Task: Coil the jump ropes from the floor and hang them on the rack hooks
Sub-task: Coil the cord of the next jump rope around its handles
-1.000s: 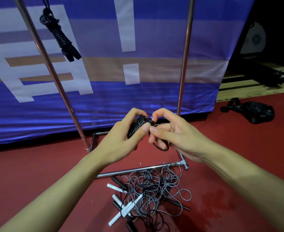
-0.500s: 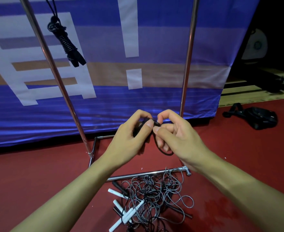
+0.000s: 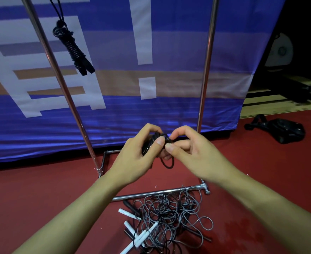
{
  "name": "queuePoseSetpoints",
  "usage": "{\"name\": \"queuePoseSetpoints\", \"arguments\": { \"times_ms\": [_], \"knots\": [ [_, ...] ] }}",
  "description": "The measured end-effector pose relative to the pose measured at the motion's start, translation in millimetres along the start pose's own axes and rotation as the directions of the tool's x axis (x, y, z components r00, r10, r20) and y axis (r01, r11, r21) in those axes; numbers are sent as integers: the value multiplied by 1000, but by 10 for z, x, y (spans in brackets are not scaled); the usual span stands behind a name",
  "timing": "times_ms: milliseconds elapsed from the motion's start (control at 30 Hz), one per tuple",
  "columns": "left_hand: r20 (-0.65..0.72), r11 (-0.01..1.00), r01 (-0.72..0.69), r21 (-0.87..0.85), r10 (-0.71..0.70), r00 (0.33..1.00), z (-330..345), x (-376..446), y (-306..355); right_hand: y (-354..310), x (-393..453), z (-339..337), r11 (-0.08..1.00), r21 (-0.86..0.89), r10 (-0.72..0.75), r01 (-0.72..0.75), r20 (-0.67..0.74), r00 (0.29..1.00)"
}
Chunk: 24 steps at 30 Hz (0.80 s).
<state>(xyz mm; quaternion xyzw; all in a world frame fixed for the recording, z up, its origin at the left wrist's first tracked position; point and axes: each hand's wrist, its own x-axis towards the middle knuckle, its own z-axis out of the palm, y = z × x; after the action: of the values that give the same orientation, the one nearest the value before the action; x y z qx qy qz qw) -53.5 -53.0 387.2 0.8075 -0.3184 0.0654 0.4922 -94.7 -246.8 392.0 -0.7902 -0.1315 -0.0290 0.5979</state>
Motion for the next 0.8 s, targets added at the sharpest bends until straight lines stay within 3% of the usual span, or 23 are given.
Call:
{"name": "queuePoseSetpoints", "arguments": {
  "times_ms": [133, 300, 500, 800],
  "knots": [
    [50, 998, -32, 62, 29, 998, -72, -9, -45, 5, 8, -43, 995, 41, 88, -91, 81, 993],
    [97, 994, -62, 90, 54, 994, -53, -24, -47, -100, -7, -86, 953, 228, 164, -199, 163, 973],
    [126, 933, -158, 324, 123, 984, -60, -37, -109, 2, 38, -111, 967, 85, 233, -241, 93, 968],
    [187, 924, -161, 348, 99, 977, -89, -26, -165, -10, -20, -181, 934, 213, 218, -288, 298, 929]
  ]
}}
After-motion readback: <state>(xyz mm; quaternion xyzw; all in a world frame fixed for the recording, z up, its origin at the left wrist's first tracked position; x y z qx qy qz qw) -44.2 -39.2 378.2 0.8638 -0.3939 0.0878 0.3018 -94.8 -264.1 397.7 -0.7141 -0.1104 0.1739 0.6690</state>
